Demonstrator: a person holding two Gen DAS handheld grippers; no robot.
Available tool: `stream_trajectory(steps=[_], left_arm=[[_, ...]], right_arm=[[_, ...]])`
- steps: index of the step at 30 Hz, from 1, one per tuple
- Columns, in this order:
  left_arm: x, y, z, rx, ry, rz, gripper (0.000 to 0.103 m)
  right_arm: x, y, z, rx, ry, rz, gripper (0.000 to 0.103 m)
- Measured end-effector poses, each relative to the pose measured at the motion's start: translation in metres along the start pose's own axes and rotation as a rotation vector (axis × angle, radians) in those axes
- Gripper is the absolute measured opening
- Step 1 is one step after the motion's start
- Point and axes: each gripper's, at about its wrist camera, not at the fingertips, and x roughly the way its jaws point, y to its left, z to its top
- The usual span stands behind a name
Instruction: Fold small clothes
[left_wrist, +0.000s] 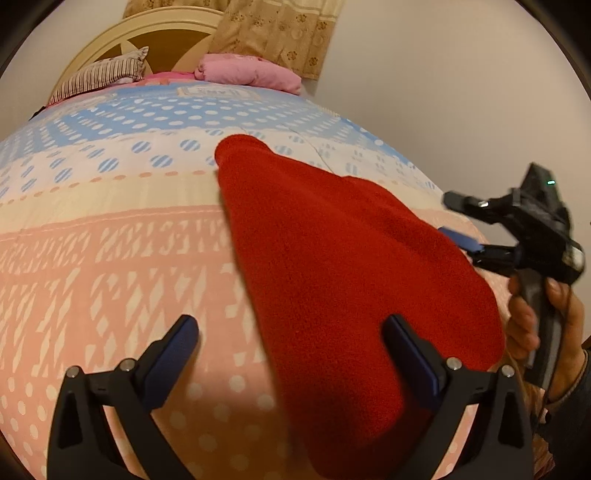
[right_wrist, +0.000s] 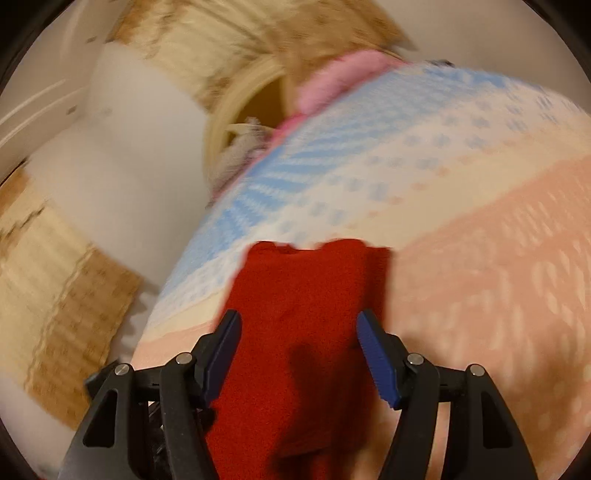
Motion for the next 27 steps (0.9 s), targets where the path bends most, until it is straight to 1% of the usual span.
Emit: stream_trajectory(steps=[3, 5, 9, 12, 14, 17, 19, 21, 22, 23, 25, 26, 27], left_arm=[[0.003, 0.005, 0.000, -0.020, 0.013, -0.021, 0.103], [0.006, 0.007, -0.001, -0.032, 0.021, -0.036, 0.103], [0.008, 0.005, -0.002, -0.030, 0.029, -0.036, 0.103], [0.007, 0.003, -0.003, -0.029, 0.023, -0.030, 0.103], [0.006, 0.001, -0.004, -0.022, 0.018, -0.020, 0.103], [0.006, 0.002, -0.004, -0.023, 0.017, -0.020, 0.103], [0.006, 0.003, -0.004, -0.029, 0.018, -0.026, 0.103], [0.005, 0.004, -0.005, -0.031, 0.018, -0.029, 0.103], [0.005, 0.004, -0.005, -0.031, 0.018, -0.032, 0.103], [0.004, 0.004, -0.006, -0.031, 0.017, -0.033, 0.103], [0.004, 0.005, -0.006, -0.030, 0.017, -0.033, 0.102], [0.003, 0.004, -0.006, -0.028, 0.015, -0.037, 0.100], [0.003, 0.004, -0.007, -0.025, 0.014, -0.041, 0.099]], right_arm=[[0.013, -0.024, 0.003, 0.091, 0.029, -0.020, 0.066], [0.020, -0.030, 0.005, 0.100, 0.047, -0.019, 0.066], [0.040, -0.026, 0.006, 0.071, 0.105, -0.047, 0.066], [0.050, -0.023, 0.009, 0.058, 0.119, -0.058, 0.066], [0.055, -0.025, 0.011, 0.064, 0.109, -0.054, 0.066], [0.062, -0.028, 0.013, 0.090, 0.087, -0.027, 0.066], [0.066, -0.024, 0.012, 0.070, 0.085, -0.021, 0.066], [0.070, -0.016, 0.009, 0.020, 0.096, -0.023, 0.066], [0.071, -0.013, 0.008, 0.001, 0.102, -0.024, 0.064], [0.070, -0.011, 0.006, -0.017, 0.102, -0.026, 0.057], [0.071, -0.012, 0.002, -0.026, 0.111, -0.018, 0.048], [0.070, -0.014, 0.001, -0.020, 0.108, -0.011, 0.043], [0.068, -0.017, 0.001, -0.008, 0.102, 0.006, 0.042]])
